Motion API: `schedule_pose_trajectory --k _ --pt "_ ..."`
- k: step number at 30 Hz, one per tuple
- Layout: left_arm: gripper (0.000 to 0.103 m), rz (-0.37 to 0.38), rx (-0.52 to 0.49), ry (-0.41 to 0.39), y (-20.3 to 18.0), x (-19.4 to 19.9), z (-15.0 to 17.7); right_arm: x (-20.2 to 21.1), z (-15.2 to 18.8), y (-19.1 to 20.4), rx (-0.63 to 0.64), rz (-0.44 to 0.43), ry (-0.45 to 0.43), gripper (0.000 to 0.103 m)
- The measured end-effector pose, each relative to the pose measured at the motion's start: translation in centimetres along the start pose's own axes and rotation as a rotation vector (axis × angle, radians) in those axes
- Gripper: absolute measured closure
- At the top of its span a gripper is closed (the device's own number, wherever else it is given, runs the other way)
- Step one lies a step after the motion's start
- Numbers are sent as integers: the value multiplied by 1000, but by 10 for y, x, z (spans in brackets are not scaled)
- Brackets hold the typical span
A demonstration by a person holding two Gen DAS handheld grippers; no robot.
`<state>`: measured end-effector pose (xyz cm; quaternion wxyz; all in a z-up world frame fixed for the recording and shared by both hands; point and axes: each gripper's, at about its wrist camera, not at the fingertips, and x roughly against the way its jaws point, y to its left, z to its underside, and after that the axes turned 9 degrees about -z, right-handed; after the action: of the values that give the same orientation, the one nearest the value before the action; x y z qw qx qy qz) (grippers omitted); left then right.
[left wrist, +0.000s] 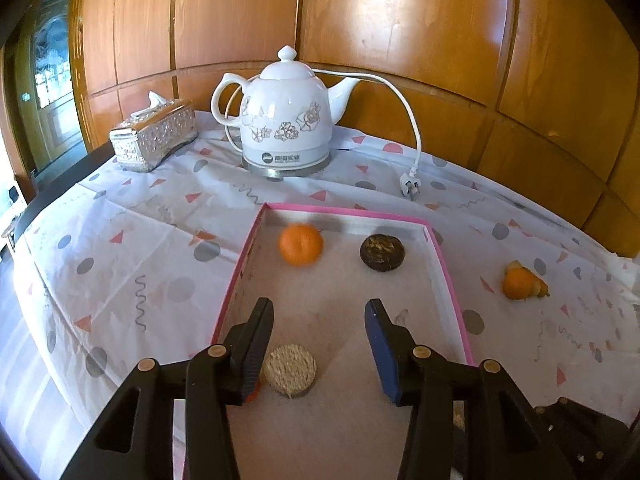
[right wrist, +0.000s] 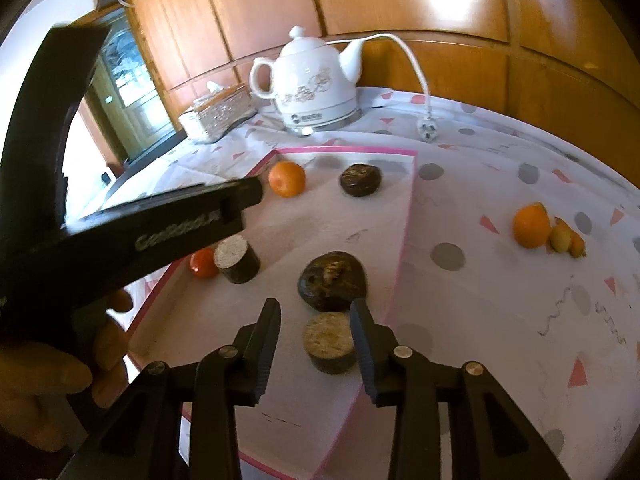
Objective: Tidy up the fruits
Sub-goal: 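Move the right gripper to the orange carrot on the cloth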
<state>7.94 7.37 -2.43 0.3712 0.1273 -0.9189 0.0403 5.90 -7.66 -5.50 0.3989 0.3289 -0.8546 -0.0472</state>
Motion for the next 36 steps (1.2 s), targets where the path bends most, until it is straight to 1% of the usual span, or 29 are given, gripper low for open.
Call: schedule_pose_trajectory --k 4,14,29,36 --pt "55 2 -5 2 -3 4 5 11 2 -10 -36 24 -32 67" --pt "53 39 -44 -1 -20 15 13 34 10 -41 -136 86 -87 67" --pt "53 113 -151 10 -68 22 26 51 34 -106 -287 212 -99 67" --pt "53 141 -198 26 -91 22 29 54 34 -143 -326 271 -110 67"
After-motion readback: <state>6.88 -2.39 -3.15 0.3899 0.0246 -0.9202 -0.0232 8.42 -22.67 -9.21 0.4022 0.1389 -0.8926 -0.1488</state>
